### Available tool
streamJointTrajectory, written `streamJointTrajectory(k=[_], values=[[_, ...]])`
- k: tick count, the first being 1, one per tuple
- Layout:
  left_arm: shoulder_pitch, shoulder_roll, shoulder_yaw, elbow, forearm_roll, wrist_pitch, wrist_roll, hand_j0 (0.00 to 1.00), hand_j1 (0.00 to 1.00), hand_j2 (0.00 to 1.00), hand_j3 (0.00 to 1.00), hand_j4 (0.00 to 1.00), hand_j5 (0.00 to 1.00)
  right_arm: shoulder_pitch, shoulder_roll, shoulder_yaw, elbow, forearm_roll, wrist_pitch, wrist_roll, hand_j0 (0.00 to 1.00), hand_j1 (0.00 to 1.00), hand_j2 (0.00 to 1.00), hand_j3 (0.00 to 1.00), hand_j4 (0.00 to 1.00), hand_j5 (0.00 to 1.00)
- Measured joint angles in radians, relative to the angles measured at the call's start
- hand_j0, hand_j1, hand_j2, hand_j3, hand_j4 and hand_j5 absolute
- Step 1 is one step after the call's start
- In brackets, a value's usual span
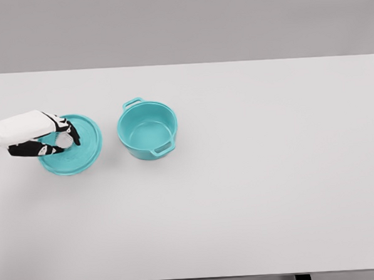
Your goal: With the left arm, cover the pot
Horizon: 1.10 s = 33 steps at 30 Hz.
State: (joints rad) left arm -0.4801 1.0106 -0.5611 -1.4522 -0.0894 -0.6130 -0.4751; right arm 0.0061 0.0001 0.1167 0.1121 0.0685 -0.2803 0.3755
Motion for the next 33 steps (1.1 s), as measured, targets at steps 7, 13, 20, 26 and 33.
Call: streamJointTrajectory(k=[7,13,20,26,33], values=[[-0.018,-0.008,-0.003,-0.015,0.005,0.0,0.003,0.54,0.54,0.54,0.54,0.54,0.54,0.0,0.0,0.0,0.0,0.0,0.0,0.0,1.0,1.0,1.0,1.0,1.0,1.0],[-0.028,-0.012,-0.005,-0.037,0.005,0.0,0.005,0.54,0.54,0.54,0.54,0.54,0.54,0.0,0.0,0.0,0.0,0.0,0.0,0.0,1.0,1.0,1.0,1.0,1.0,1.0],[-0.049,-0.026,-0.014,-0.059,0.005,0.0,0.005,0.54,0.54,0.54,0.54,0.54,0.54,0.0,0.0,0.0,0.0,0.0,0.0,0.0,1.0,1.0,1.0,1.0,1.0,1.0],[-0.075,-0.046,-0.025,-0.062,0.003,0.0,0.005,0.54,0.54,0.54,0.54,0.54,0.54,0.0,0.0,0.0,0.0,0.0,0.0,0.0,1.0,1.0,1.0,1.0,1.0,1.0],[-0.13,-0.073,-0.089,-0.049,0.001,0.0,0.005,0.54,0.54,0.54,0.54,0.54,0.54,0.0,0.0,0.0,0.0,0.0,0.0,0.0,1.0,1.0,1.0,1.0,1.0,1.0]])
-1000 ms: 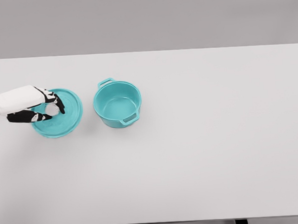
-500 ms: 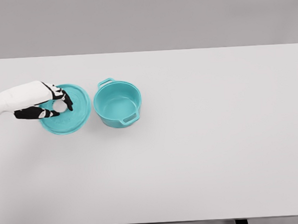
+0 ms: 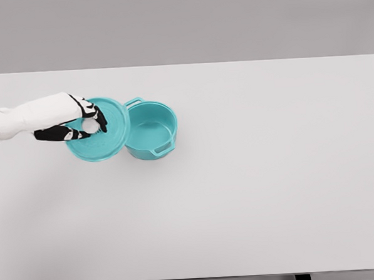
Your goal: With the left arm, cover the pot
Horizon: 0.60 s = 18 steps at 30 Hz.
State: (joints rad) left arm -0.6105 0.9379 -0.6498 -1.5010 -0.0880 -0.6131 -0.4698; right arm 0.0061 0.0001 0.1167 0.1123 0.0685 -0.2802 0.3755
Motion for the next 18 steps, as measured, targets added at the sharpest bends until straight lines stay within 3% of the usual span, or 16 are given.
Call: streamJointTrajectory(k=[18], values=[[-0.049,-0.065,-0.044,0.035,-0.008,0.0,-0.003,0.55,0.55,0.55,0.55,0.55,0.55,0.0,0.0,0.0,0.0,0.0,0.0,0.0,1.0,1.0,1.0,1.0,1.0,1.0]])
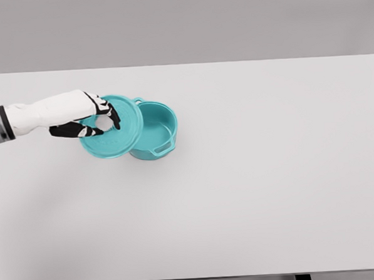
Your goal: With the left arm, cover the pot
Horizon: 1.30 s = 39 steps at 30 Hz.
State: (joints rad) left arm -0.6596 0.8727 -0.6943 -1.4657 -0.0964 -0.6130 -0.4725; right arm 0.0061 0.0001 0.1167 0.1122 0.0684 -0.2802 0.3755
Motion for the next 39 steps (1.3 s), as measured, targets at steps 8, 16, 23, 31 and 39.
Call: streamJointTrajectory(k=[8,16,23,31,39], values=[[-0.021,-0.014,-0.019,0.029,0.02,0.0,-0.002,0.55,0.55,0.55,0.55,0.55,0.55,0.0,0.0,0.0,0.0,0.0,0.0,0.0,1.0,1.0,1.0,1.0,1.0,1.0],[-0.078,-0.034,-0.053,0.077,0.048,0.0,-0.003,0.55,0.55,0.55,0.55,0.55,0.55,0.0,0.0,0.0,0.0,0.0,0.0,0.0,1.0,1.0,1.0,1.0,1.0,1.0],[-0.107,-0.063,-0.111,0.122,0.047,0.0,-0.007,0.55,0.55,0.55,0.55,0.55,0.55,0.0,0.0,0.0,0.0,0.0,0.0,0.0,1.0,1.0,1.0,1.0,1.0,1.0],[-0.167,-0.09,-0.165,0.165,0.043,0.0,-0.008,0.55,0.55,0.55,0.55,0.55,0.55,0.0,0.0,0.0,0.0,0.0,0.0,0.0,1.0,1.0,1.0,1.0,1.0,1.0],[-0.21,-0.094,-0.229,0.19,0.05,0.0,-0.007,0.55,0.55,0.55,0.55,0.55,0.55,0.0,0.0,0.0,0.0,0.0,0.0,0.0,1.0,1.0,1.0,1.0,1.0,1.0]])
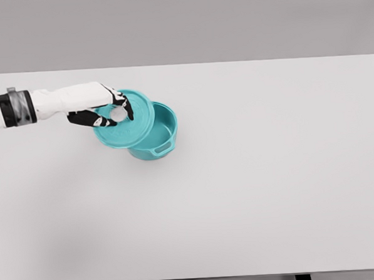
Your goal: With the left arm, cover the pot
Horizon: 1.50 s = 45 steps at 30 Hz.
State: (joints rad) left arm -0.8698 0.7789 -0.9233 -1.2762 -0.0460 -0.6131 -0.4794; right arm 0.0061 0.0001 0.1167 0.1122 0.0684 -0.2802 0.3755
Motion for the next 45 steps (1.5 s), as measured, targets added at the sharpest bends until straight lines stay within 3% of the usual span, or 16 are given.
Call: streamJointTrajectory(k=[10,29,45], values=[[-0.041,-0.007,-0.083,0.027,0.07,0.001,-0.002,0.56,0.56,0.56,0.56,0.56,0.56,0.0,0.0,0.0,0.0,0.0,0.0,0.0,1.0,1.0,1.0,1.0,1.0,1.0],[-0.103,-0.09,-0.13,0.116,0.064,0.004,-0.005,0.56,0.56,0.56,0.56,0.56,0.56,0.0,0.0,0.0,0.0,0.0,0.0,0.0,1.0,1.0,1.0,1.0,1.0,1.0],[-0.107,-0.124,-0.159,0.146,0.063,0.018,-0.006,0.56,0.56,0.56,0.56,0.56,0.56,0.0,0.0,0.0,0.0,0.0,0.0,0.0,1.0,1.0,1.0,1.0,1.0,1.0]])
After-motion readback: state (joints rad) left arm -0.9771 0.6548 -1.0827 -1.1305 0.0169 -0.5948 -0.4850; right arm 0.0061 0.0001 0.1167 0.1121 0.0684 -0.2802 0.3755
